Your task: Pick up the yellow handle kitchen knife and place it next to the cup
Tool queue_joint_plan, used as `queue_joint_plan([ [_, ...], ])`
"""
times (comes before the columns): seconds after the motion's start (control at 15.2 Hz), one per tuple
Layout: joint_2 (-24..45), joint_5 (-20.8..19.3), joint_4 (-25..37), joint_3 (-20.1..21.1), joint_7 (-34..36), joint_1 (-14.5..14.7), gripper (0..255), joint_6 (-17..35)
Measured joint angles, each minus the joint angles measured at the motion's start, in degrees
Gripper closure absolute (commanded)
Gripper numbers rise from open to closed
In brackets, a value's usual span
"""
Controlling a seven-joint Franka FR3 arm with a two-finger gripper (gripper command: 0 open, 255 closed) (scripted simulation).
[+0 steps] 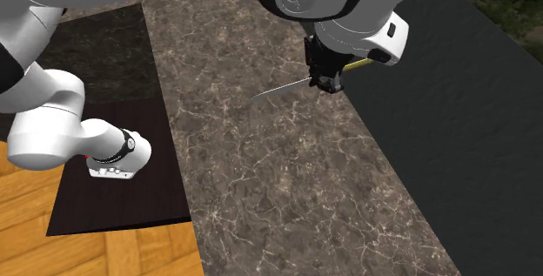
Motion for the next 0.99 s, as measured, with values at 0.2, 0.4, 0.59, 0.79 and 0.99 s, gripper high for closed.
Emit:
queue_joint_plan([
  [0.2,-5.15,-0.92,-7.64,1.23,3.55,3.15,255,3.19],
  [0.4,-8.72,-1.47,-12.55,2.46,6.71,5.42,255,5.12],
  [0.59,-12.34,-1.93,-17.62,4.00,10.22,7.73,255,7.23],
  [0.79,-15.51,-2.23,-21.60,5.94,14.37,10.15,255,8.76],
  [0.99,-17.16,-2.28,-23.80,7.72,17.97,12.10,255,9.92],
])
